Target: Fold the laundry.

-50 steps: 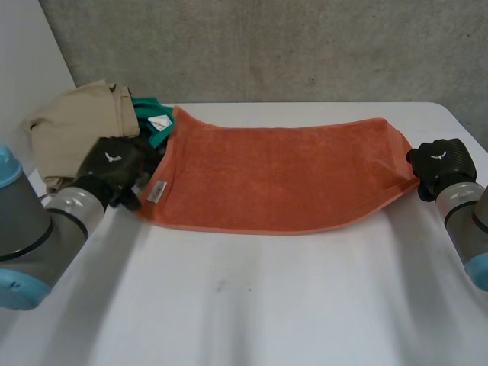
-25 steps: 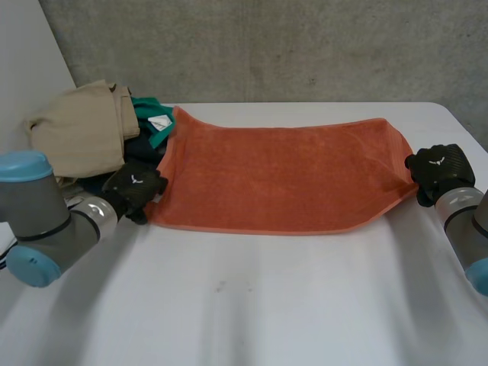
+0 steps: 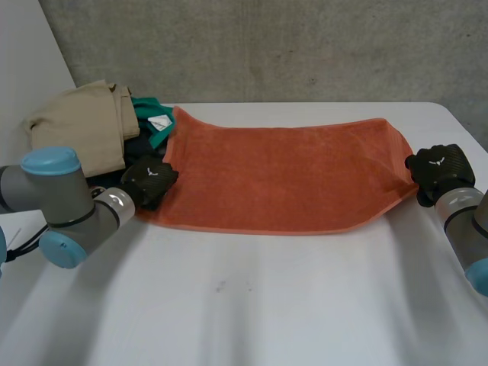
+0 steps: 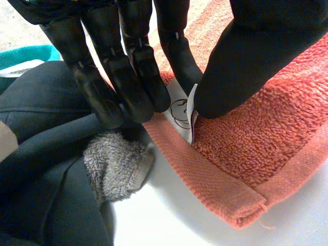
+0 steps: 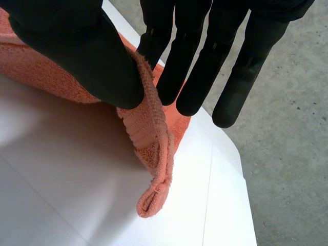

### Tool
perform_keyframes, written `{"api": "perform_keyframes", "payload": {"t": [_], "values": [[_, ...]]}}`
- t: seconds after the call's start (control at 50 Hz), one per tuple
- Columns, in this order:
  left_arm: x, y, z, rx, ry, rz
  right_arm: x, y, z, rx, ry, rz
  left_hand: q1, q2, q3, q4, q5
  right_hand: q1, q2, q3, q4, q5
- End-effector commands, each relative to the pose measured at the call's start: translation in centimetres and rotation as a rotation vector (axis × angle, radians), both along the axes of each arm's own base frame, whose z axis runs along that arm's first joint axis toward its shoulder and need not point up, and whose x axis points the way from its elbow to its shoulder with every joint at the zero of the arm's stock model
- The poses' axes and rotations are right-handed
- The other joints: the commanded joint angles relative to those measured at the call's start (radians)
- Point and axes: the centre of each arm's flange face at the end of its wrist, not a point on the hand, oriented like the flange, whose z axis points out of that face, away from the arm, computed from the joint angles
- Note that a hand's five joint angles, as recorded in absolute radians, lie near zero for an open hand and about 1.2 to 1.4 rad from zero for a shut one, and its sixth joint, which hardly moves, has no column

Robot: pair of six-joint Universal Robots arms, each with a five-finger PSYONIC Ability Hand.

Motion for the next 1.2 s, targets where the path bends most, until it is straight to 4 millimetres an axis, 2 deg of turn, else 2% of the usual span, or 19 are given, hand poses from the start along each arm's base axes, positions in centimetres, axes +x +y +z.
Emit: {"api": "perform_keyframes", "payload": {"t": [0.02,0.1,0.36,0.42,0.48,0.54,0.58,0.6,0.64,0.76,0.86,0.9,0.96,0.98,1.0,1.06,1.08,1.14,1.2], "values": [[0.2,-0.1,1.0,-0.022,-0.016,0.065,0.0,-0.1,0.3,-0.007,0.001,-0.004,0.249,0.205,0.211,0.203,0.233,0.28,0.223,0.206,0.198,0.197],[0.2,0.9,5.7,-0.087,-0.008,0.131,-0.1,-0.2,1.2,-0.029,0.004,-0.008,0.249,0.205,0.211,0.203,0.233,0.28,0.223,0.206,0.198,0.197],[2.6,10.5,19.5,-0.229,0.058,0.18,-1.5,4.7,14.6,-0.071,0.061,-0.029,0.249,0.205,0.211,0.203,0.233,0.28,0.223,0.206,0.198,0.197],[3.3,12.1,21.8,-0.26,0.079,0.22,-2.5,6.0,17.5,-0.076,0.064,-0.054,0.249,0.205,0.211,0.203,0.233,0.28,0.223,0.206,0.198,0.197],[3.8,12.9,22.3,-0.249,0.077,0.251,-2.8,7.3,18.9,-0.056,0.086,-0.056,0.249,0.205,0.211,0.203,0.233,0.28,0.223,0.206,0.198,0.197],[3.8,13.0,22.0,-0.225,0.063,0.262,-3.0,8.0,18.5,0.001,0.159,-0.041,0.249,0.205,0.211,0.203,0.233,0.28,0.223,0.206,0.198,0.197],[3.8,12.9,21.5,-0.201,0.052,0.265,-3.0,8.0,17.9,0.029,0.193,-0.033,0.249,0.205,0.211,0.203,0.233,0.28,0.223,0.206,0.198,0.197],[3.6,12.0,19.5,-0.136,0.023,0.269,-3.0,7.9,17.2,0.048,0.22,-0.029,0.249,0.205,0.211,0.203,0.233,0.28,0.223,0.206,0.198,0.197],[3.5,11.5,18.5,-0.105,0.007,0.269,-3.0,7.5,16.4,0.075,0.242,-0.023,0.249,0.205,0.211,0.203,0.233,0.28,0.223,0.206,0.198,0.197],[2.7,7.7,12.8,0.034,-0.062,0.296,-2.7,4.4,11.2,0.233,0.257,-0.004,0.249,0.205,0.211,0.203,0.233,0.28,0.223,0.206,0.198,0.197],[0.1,4.5,11.9,-0.011,-0.059,0.282,-2.3,0.8,10.1,0.161,0.239,-0.029,0.249,0.205,0.211,0.203,0.233,0.28,0.223,0.206,0.198,0.197],[-0.6,3.0,13.0,-0.072,-0.034,0.287,-2.2,-1.4,11.0,0.055,0.213,-0.082,0.249,0.205,0.211,0.203,0.233,0.28,0.223,0.206,0.198,0.197],[-1.7,-0.5,17.3,-0.286,0.072,0.302,-2.1,-3.5,13.7,-0.113,0.155,-0.147,0.249,0.205,0.211,0.203,0.233,0.28,0.223,0.206,0.198,0.197],[-1.9,-1.3,18.8,-0.356,0.111,0.305,-1.9,-4.5,16.5,-0.258,0.091,-0.185,0.249,0.205,0.211,0.203,0.233,0.28,0.223,0.206,0.198,0.197],[-2.3,-2.4,22.0,-0.505,0.192,0.31,-1.8,-4.8,18.0,-0.334,0.056,-0.198,0.249,0.205,0.211,0.203,0.233,0.28,0.223,0.206,0.198,0.197],[-2.3,-3.3,26.9,-0.741,0.31,0.337,-1.7,-5.5,23.5,-0.634,-0.083,-0.233,0.249,0.205,0.211,0.203,0.233,0.28,0.223,0.206,0.198,0.197],[-1.9,-3.5,29.6,-0.87,0.384,0.368,-1.7,-5.4,24.7,-0.701,-0.114,-0.236,0.249,0.205,0.211,0.203,0.233,0.28,0.223,0.206,0.198,0.197],[-1.7,-3.2,32.6,-1.018,0.477,0.387,-1.8,-4.7,28.4,-0.912,-0.18,-0.24,0.249,0.205,0.211,0.203,0.233,0.28,0.223,0.206,0.198,0.197],[-1.7,-3.0,33.1,-1.03,0.497,0.378,-1.3,-4.5,28.8,-0.95,-0.185,-0.222,0.249,0.205,0.211,0.203,0.233,0.28,0.223,0.206,0.198,0.197]]}}
